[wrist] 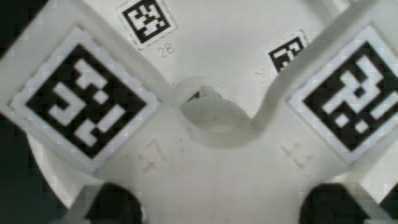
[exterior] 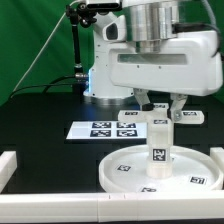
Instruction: Assemble round table
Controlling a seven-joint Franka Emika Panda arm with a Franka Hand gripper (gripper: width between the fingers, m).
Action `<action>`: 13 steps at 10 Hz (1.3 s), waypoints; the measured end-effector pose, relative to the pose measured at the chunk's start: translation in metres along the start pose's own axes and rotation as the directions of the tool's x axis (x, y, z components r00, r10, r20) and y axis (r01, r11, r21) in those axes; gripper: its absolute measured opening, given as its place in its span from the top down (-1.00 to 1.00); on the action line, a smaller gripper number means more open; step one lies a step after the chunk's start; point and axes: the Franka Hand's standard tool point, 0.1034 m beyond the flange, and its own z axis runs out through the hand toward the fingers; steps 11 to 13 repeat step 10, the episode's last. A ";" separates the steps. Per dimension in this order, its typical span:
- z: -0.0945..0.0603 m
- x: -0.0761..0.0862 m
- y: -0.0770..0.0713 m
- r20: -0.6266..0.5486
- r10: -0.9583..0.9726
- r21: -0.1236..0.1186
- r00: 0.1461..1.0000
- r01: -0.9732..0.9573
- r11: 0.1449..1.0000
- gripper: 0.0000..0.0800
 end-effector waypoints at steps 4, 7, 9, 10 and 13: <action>0.000 -0.001 0.000 0.005 0.257 0.007 0.966 -0.257 0.966 -0.11; 0.000 -0.002 -0.001 0.010 0.224 0.001 0.975 -0.224 0.975 -0.50; -0.016 -0.005 -0.003 0.028 0.205 -0.003 0.978 -0.205 0.979 -0.59; -0.030 -0.006 -0.004 0.038 0.206 -0.001 0.978 -0.206 0.979 -0.62; -0.030 -0.006 -0.004 0.038 0.206 -0.001 0.978 -0.206 0.979 -0.62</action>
Offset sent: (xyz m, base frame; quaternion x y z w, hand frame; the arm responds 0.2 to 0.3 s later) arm 0.0000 0.0000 0.0000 0.0000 0.0000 0.1938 0.9810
